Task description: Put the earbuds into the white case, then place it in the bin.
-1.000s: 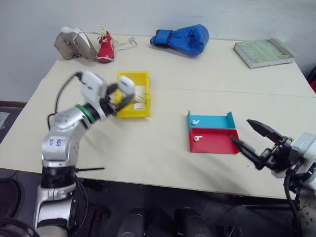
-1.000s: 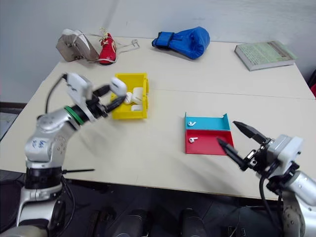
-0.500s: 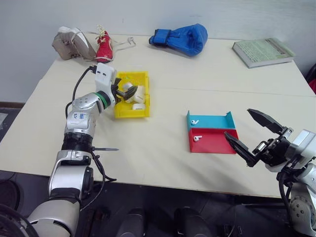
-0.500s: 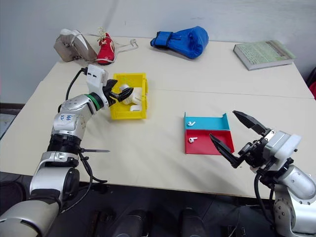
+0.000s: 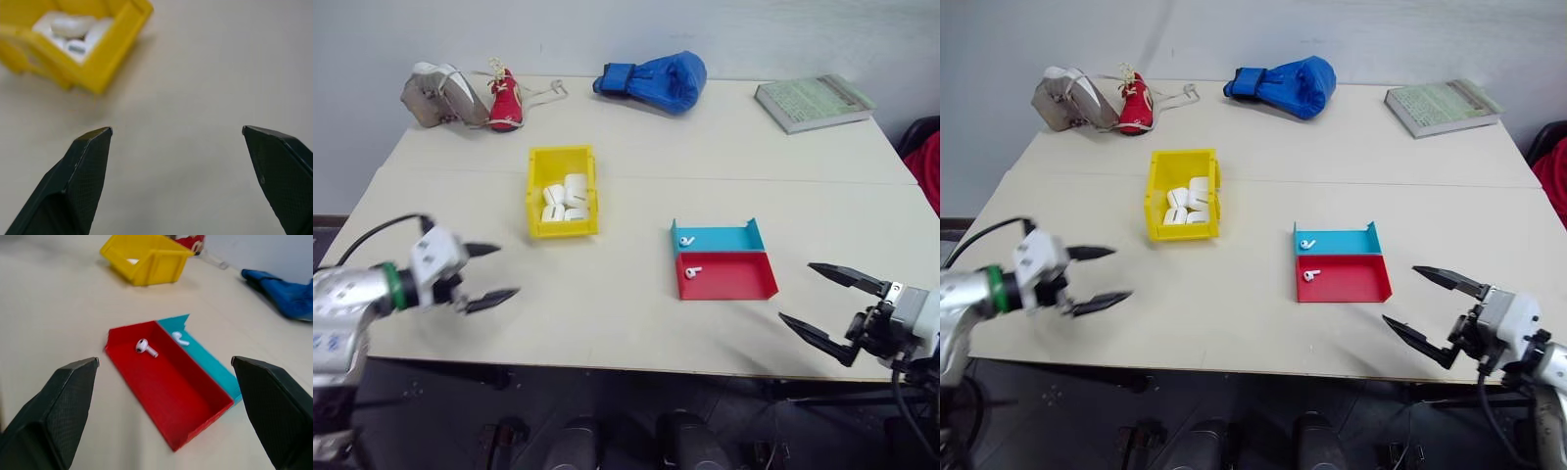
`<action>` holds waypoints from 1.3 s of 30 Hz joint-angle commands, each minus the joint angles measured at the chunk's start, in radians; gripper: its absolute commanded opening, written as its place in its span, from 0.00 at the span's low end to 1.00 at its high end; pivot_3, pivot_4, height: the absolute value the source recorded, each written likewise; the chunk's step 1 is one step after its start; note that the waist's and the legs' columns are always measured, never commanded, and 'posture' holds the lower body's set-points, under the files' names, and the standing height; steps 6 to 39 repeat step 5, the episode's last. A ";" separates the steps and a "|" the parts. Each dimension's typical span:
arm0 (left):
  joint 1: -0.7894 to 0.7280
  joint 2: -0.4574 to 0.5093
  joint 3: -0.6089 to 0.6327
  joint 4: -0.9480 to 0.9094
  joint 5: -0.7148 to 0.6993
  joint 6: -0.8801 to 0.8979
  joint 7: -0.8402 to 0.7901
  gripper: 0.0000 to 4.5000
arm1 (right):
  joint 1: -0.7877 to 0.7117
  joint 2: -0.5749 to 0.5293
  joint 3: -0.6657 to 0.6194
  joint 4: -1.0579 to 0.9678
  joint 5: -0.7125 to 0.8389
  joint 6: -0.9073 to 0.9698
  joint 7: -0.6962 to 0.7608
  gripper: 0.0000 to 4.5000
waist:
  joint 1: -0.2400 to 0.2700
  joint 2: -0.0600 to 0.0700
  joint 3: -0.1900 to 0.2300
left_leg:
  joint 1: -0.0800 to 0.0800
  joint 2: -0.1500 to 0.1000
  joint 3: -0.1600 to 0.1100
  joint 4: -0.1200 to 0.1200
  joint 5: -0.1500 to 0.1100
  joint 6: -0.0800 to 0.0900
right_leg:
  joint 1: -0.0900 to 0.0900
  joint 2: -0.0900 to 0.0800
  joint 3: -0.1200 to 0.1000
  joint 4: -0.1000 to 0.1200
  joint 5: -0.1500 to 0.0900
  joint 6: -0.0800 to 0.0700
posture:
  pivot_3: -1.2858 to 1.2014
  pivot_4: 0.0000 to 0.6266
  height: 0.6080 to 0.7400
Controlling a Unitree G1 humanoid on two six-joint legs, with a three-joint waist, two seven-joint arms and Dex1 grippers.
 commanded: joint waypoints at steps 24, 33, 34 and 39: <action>0.249 -0.055 0.191 -0.042 -0.027 -0.143 0.012 0.99 | -0.043 -0.087 -0.050 0.183 0.014 -0.110 0.172 1.00 | 0.015 0.000 0.000 | 0.001 0.000 -0.002 0.000 -0.003 0.002 | 0.003 -0.001 -0.001 -0.004 0.000 0.000 | 0.52 0.24 1.00; 0.249 -0.055 0.191 -0.042 -0.027 -0.143 0.012 0.99 | -0.043 -0.087 -0.050 0.183 0.014 -0.110 0.172 1.00 | 0.015 0.000 0.000 | 0.001 0.000 -0.002 0.000 -0.003 0.002 | 0.003 -0.001 -0.001 -0.004 0.000 0.000 | 0.52 0.24 1.00; 0.249 -0.055 0.191 -0.042 -0.027 -0.143 0.012 0.99 | -0.043 -0.087 -0.050 0.183 0.014 -0.110 0.172 1.00 | 0.015 0.000 0.000 | 0.001 0.000 -0.002 0.000 -0.003 0.002 | 0.003 -0.001 -0.001 -0.004 0.000 0.000 | 0.52 0.24 1.00; 0.249 -0.055 0.191 -0.042 -0.027 -0.143 0.012 0.99 | -0.043 -0.087 -0.050 0.183 0.014 -0.110 0.172 1.00 | 0.015 0.000 0.000 | 0.001 0.000 -0.002 0.000 -0.003 0.002 | 0.003 -0.001 -0.001 -0.004 0.000 0.000 | 0.52 0.24 1.00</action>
